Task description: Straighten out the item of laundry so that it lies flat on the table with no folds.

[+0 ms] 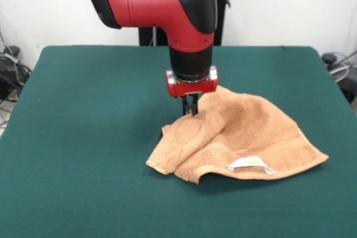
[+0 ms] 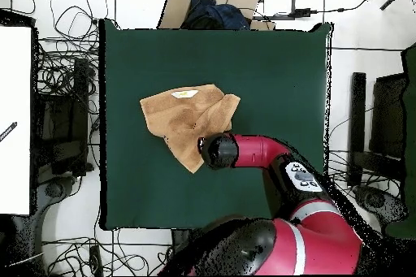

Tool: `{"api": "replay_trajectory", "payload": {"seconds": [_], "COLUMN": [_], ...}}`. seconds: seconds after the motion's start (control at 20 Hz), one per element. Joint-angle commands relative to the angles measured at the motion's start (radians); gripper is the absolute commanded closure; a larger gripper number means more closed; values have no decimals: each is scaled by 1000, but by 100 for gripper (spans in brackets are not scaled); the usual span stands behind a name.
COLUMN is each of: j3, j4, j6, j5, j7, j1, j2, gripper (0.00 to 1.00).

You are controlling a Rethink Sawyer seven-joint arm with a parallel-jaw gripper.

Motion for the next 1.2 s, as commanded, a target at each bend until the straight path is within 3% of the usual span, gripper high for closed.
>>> {"api": "replay_trajectory", "payload": {"seconds": [0.05,0.2,0.7,1.2], "j3": [5,-20,-59,-59], "j4": [0,82,303,350], "j6": [-84,-89,-177,-287], "j5": [-43,-30,-8,7], "j7": [100,142,197,199], "j1": [22,30,0,-27], "j2": [-22,-102,-213,-165], "gripper": [100,100,100,100]}}
